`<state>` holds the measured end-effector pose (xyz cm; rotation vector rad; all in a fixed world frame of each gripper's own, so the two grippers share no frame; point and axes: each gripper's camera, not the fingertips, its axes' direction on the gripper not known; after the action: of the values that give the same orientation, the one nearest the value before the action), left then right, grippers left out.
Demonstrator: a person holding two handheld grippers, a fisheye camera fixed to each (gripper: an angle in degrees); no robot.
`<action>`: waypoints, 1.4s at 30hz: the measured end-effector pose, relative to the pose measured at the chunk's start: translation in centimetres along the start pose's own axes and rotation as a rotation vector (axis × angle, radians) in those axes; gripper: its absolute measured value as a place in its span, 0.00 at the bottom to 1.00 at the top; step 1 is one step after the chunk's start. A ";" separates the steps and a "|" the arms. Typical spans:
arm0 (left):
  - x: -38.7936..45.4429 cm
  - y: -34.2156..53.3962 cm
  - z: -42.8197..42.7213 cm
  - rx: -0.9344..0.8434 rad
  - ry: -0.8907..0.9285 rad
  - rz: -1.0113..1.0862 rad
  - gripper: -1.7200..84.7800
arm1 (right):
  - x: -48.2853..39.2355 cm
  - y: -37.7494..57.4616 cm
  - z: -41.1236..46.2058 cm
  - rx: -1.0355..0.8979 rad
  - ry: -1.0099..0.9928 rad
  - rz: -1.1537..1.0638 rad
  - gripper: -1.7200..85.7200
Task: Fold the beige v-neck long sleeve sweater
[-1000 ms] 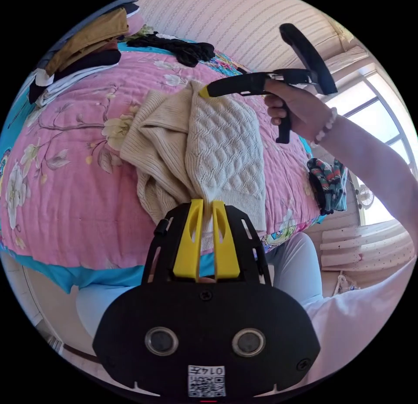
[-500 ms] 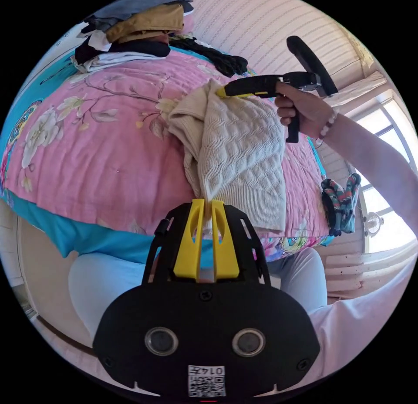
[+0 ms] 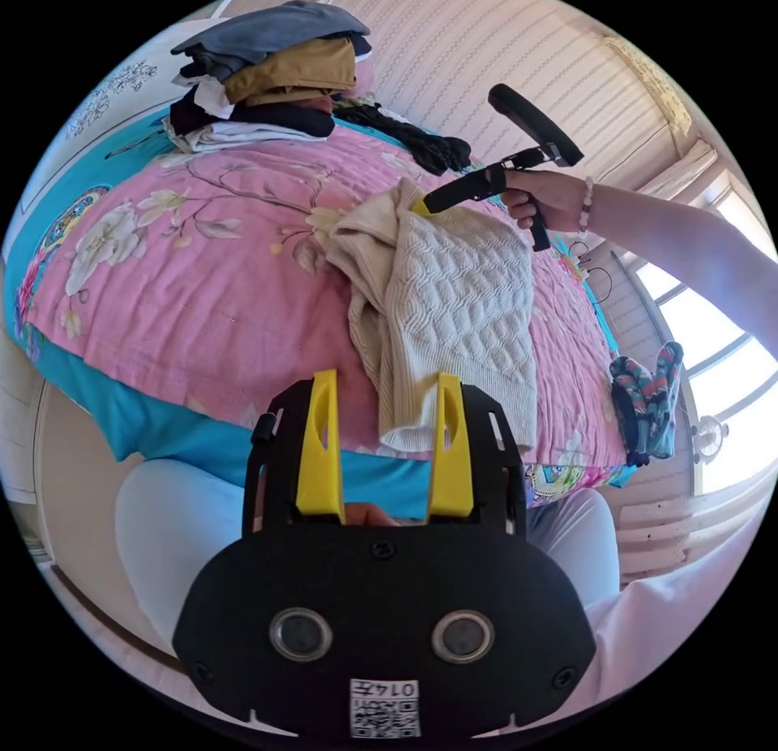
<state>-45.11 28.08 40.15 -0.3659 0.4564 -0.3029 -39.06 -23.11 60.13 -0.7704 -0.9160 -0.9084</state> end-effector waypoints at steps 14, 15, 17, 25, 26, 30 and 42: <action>-2.7 2.1 0.6 -0.001 0.257 -0.044 0.12 | 0.0 1.8 -0.9 0.027 -0.008 -0.084 0.11; -3.6 2.2 0.7 -0.016 0.323 -0.111 0.07 | -0.8 2.8 -1.6 0.059 0.032 -0.119 0.10; -3.8 2.2 0.5 -0.029 0.363 -0.114 0.06 | -1.6 4.9 -2.9 0.137 0.058 -0.123 0.09; 0.9 1.7 -3.2 0.021 0.307 0.156 0.03 | -3.7 20.0 -10.6 0.615 0.011 0.119 0.08; 0.9 1.8 -3.0 0.018 0.310 0.148 0.03 | -3.8 20.5 -10.7 0.612 0.010 0.120 0.09; 0.6 3.4 -1.4 0.039 0.306 0.053 0.03 | -5.4 19.3 -10.7 0.504 0.067 0.009 0.09; -0.4 4.9 4.7 -0.005 0.381 -0.116 0.04 | -4.1 10.7 -2.7 0.032 0.128 -0.112 0.20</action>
<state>-42.16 33.90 42.24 -0.3406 0.8115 -0.4882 -29.94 -19.69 53.60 -0.6305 -0.8651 -1.0267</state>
